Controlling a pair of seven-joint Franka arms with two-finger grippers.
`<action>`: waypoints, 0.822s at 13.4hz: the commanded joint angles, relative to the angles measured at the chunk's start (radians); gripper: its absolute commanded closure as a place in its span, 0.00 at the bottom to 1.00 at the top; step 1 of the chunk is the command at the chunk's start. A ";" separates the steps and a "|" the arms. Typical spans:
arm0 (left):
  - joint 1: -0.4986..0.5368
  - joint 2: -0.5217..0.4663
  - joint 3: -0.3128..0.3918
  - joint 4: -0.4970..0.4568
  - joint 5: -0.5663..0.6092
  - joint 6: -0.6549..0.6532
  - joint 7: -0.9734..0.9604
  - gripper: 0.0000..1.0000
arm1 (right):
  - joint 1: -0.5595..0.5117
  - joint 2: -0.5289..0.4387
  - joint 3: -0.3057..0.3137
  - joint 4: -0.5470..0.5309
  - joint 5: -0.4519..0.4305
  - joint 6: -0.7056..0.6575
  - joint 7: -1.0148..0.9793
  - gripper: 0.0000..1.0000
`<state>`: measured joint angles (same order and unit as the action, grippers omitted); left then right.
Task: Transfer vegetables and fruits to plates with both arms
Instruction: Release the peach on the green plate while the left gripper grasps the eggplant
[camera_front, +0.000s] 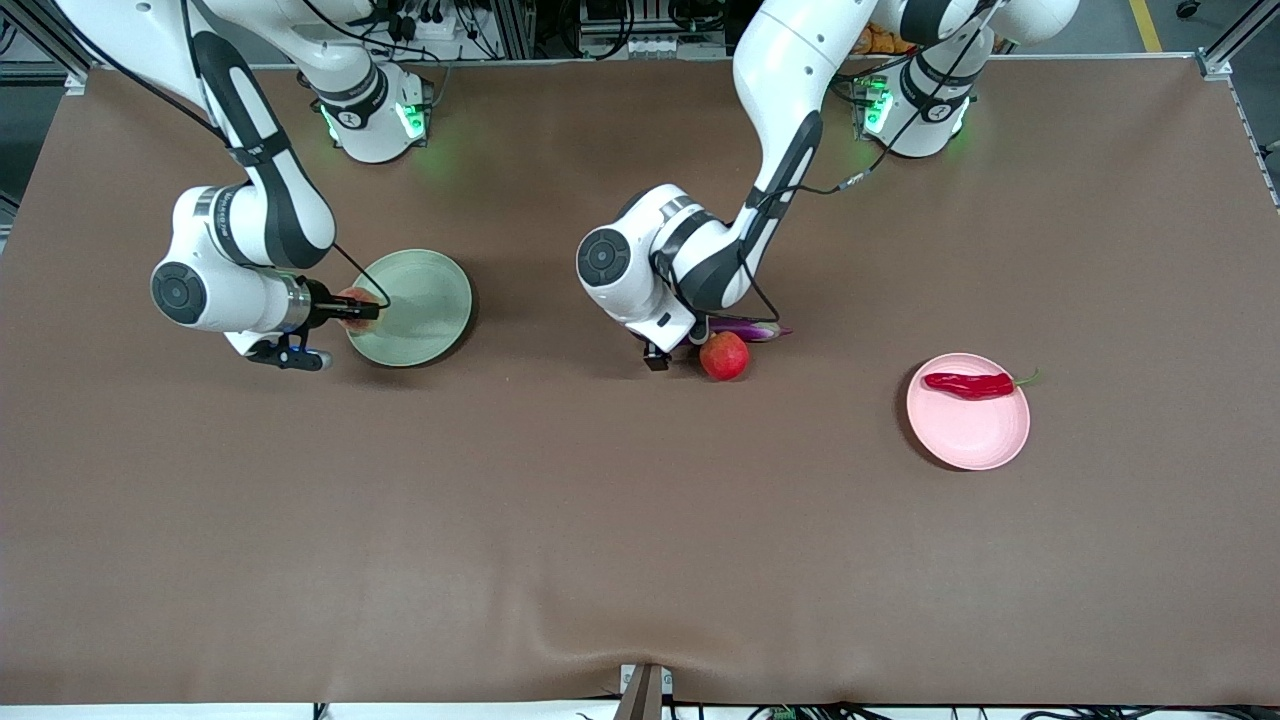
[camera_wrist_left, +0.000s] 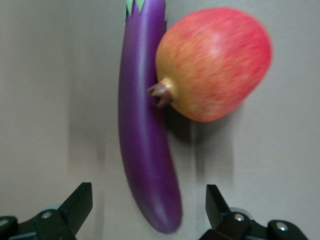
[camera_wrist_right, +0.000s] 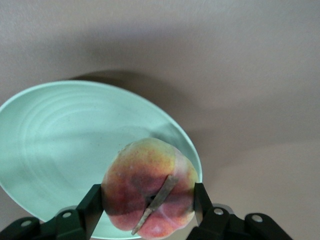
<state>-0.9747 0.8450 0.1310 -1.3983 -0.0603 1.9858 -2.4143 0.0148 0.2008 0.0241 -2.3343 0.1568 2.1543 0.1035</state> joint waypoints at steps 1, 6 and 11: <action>-0.001 0.016 -0.002 0.001 -0.004 -0.015 0.004 0.00 | -0.007 -0.014 0.011 -0.020 0.030 0.006 0.001 0.00; -0.009 0.016 -0.002 0.012 0.042 -0.074 0.006 1.00 | -0.010 -0.021 0.011 0.093 0.066 -0.133 0.004 0.00; -0.013 -0.056 -0.008 0.073 0.039 -0.301 0.052 1.00 | -0.012 -0.001 0.008 0.350 0.066 -0.375 0.005 0.00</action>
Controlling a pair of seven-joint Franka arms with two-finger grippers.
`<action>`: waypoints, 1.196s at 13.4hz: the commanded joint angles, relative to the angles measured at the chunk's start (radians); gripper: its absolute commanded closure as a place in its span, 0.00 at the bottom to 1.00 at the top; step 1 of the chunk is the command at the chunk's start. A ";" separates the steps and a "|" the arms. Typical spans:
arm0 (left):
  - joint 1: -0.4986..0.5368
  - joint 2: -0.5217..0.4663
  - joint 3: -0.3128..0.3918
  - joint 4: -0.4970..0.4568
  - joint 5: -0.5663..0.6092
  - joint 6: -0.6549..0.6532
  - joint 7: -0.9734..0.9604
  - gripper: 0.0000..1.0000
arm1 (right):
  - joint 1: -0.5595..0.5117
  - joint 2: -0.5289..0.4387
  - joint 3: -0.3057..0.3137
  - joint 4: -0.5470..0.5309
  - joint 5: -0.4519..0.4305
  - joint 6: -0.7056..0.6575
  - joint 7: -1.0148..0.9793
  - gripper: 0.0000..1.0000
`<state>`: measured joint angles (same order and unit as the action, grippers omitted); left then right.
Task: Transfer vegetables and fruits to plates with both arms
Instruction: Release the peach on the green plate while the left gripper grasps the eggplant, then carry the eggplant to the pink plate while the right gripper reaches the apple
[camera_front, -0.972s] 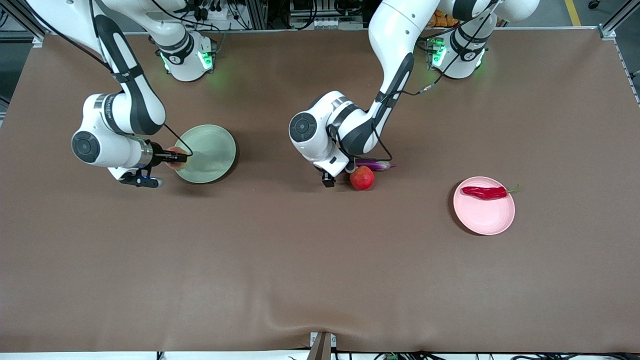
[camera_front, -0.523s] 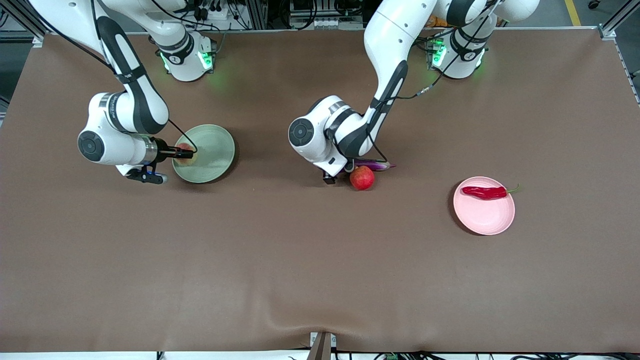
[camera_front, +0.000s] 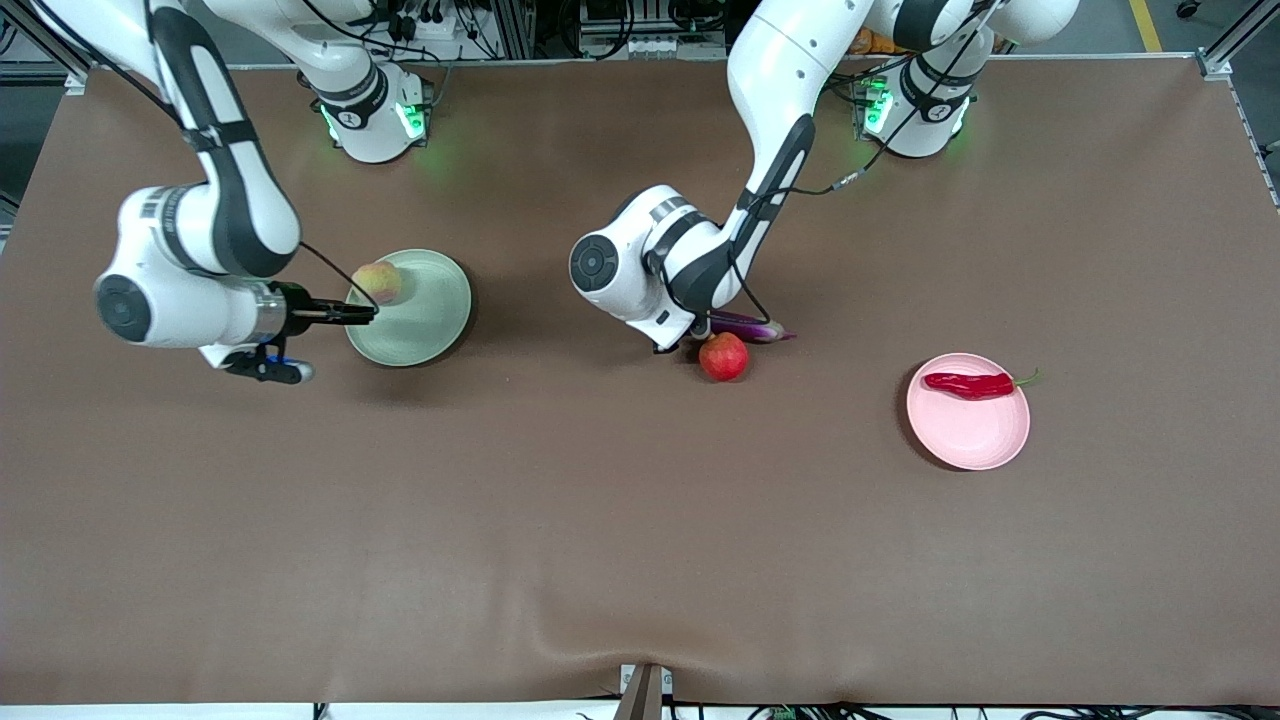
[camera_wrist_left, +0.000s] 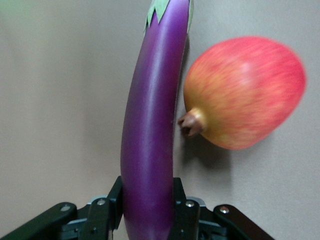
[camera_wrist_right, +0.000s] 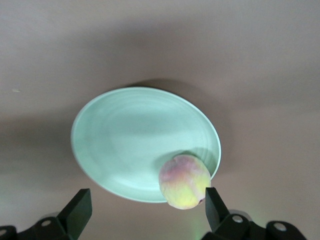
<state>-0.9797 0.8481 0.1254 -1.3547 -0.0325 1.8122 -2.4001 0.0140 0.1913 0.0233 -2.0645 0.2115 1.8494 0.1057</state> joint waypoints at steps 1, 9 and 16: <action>-0.010 -0.111 -0.009 0.040 0.000 -0.210 0.088 1.00 | -0.003 0.011 0.012 0.118 0.012 -0.094 0.006 0.00; 0.154 -0.219 0.019 0.014 0.161 -0.416 0.705 1.00 | 0.352 0.092 0.013 0.259 0.254 0.032 0.630 0.00; 0.496 -0.118 0.016 -0.015 0.314 -0.323 0.956 1.00 | 0.688 0.370 0.013 0.555 0.330 0.375 1.294 0.00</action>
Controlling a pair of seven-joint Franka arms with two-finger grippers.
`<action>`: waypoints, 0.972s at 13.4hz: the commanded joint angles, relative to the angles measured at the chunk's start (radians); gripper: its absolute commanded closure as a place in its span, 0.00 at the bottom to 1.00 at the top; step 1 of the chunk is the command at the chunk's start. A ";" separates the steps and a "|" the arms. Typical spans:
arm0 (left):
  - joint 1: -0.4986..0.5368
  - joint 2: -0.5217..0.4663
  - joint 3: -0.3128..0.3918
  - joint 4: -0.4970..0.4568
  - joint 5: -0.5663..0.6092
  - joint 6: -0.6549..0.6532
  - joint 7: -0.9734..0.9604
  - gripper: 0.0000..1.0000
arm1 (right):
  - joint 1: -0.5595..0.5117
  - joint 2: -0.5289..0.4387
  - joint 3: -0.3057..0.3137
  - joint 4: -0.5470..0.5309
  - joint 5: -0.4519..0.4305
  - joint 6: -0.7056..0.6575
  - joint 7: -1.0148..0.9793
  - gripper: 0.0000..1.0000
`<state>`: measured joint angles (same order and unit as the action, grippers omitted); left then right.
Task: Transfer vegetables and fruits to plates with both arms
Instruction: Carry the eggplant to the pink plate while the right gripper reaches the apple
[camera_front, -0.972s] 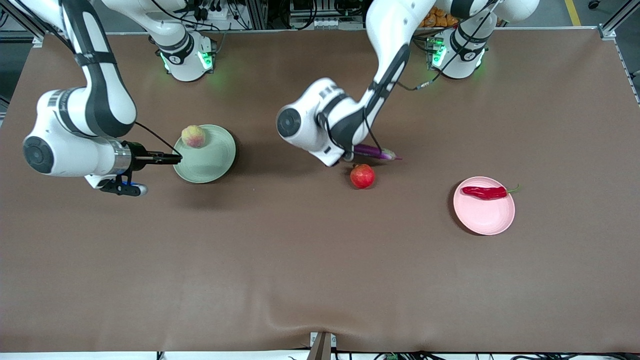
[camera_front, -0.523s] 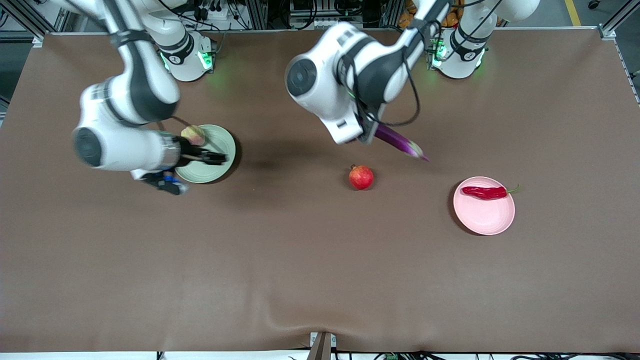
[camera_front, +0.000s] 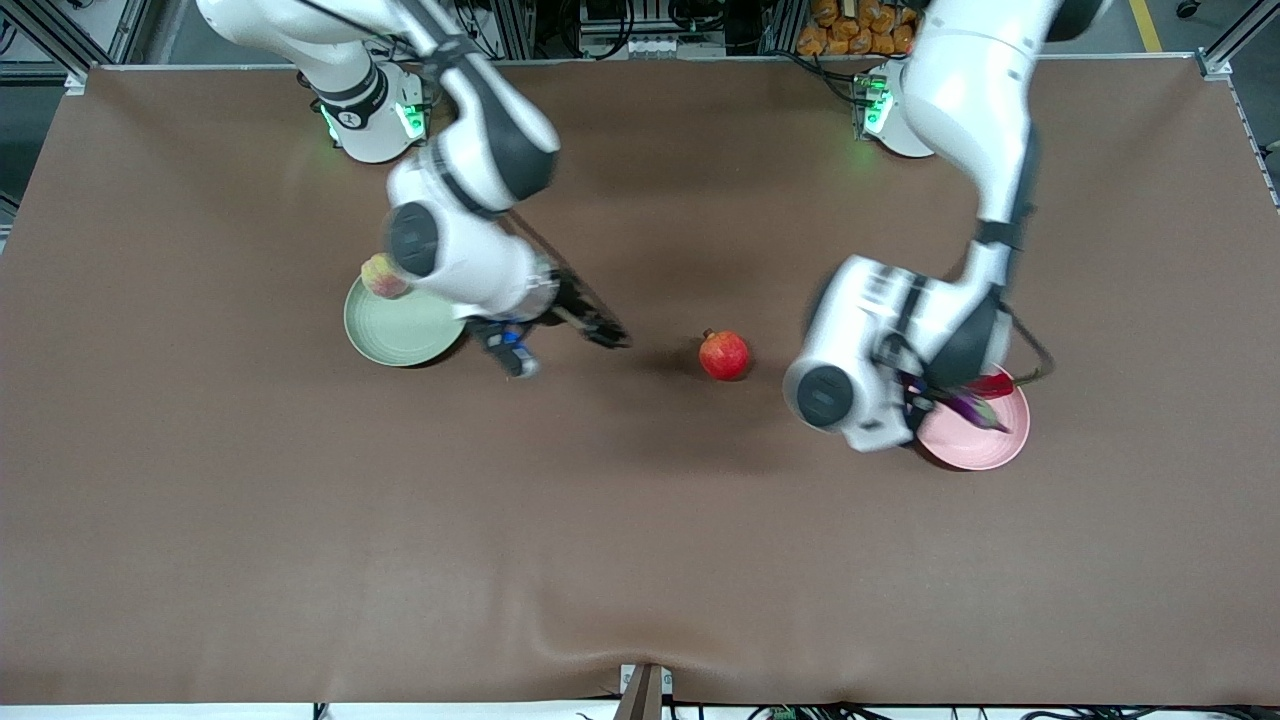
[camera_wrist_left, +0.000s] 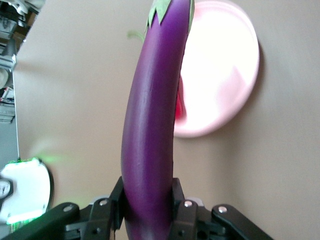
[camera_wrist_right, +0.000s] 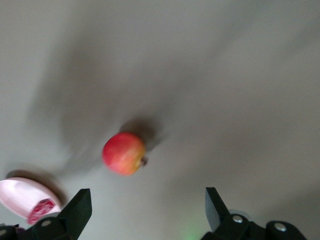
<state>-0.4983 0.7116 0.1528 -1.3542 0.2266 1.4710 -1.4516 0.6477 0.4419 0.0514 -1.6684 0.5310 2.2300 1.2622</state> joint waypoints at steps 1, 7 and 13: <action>0.024 0.031 -0.012 -0.026 0.057 0.020 0.022 1.00 | 0.078 0.159 -0.016 0.201 0.009 0.017 0.204 0.00; 0.029 0.112 -0.012 -0.039 0.057 0.043 0.022 1.00 | 0.184 0.279 -0.019 0.217 0.006 0.258 0.332 0.00; 0.076 0.147 -0.010 -0.036 0.079 0.081 0.019 1.00 | 0.216 0.385 -0.047 0.265 -0.019 0.361 0.414 0.00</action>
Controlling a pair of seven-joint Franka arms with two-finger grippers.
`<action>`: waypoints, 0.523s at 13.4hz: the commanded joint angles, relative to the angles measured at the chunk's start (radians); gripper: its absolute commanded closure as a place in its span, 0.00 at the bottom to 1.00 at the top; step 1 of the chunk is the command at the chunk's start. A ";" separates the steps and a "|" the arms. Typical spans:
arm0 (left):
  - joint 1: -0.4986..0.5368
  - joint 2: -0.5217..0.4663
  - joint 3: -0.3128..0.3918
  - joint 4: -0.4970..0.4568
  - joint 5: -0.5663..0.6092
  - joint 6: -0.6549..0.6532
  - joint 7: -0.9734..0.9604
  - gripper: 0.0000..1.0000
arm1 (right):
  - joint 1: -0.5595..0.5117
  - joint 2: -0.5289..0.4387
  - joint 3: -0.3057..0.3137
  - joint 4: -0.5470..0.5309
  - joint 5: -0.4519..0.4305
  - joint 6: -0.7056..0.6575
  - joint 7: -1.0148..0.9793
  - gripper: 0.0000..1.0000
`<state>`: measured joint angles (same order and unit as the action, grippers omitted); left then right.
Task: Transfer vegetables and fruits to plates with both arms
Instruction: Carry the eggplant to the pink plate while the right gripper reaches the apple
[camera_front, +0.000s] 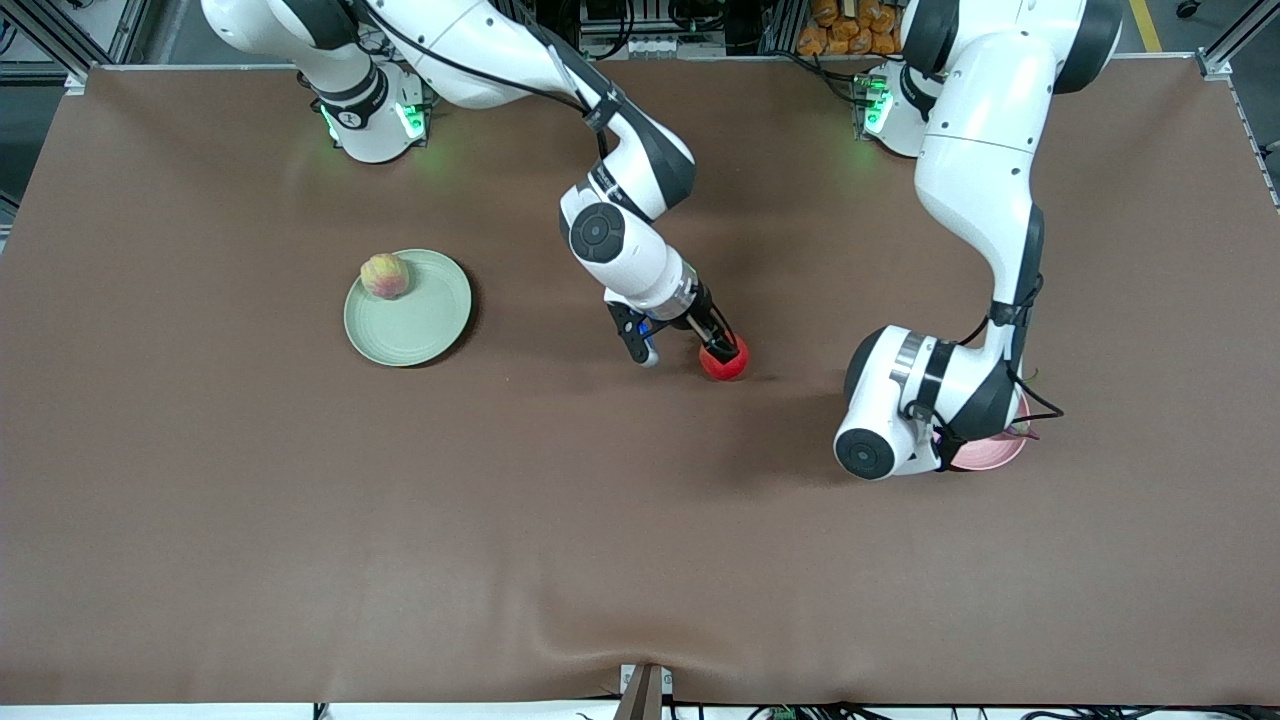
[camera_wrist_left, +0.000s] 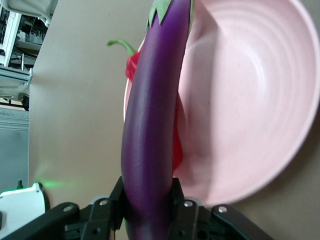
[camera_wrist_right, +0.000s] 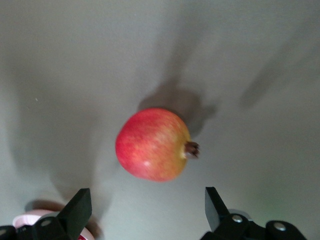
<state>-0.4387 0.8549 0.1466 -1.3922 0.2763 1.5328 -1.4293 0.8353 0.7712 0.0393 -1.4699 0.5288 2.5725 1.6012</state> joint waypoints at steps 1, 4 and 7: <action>0.017 0.010 -0.004 0.002 0.031 0.026 -0.005 1.00 | 0.039 0.077 -0.042 0.080 -0.064 0.020 0.101 0.00; 0.017 0.035 -0.004 0.006 0.026 0.026 -0.013 1.00 | 0.044 0.141 -0.044 0.141 -0.121 0.020 0.172 0.00; 0.006 0.041 -0.005 0.007 0.020 0.026 -0.019 1.00 | 0.054 0.166 -0.044 0.152 -0.122 0.028 0.177 0.00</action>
<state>-0.4252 0.8834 0.1457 -1.3910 0.2868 1.5519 -1.4353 0.8684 0.9000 0.0127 -1.3662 0.4258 2.5965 1.7411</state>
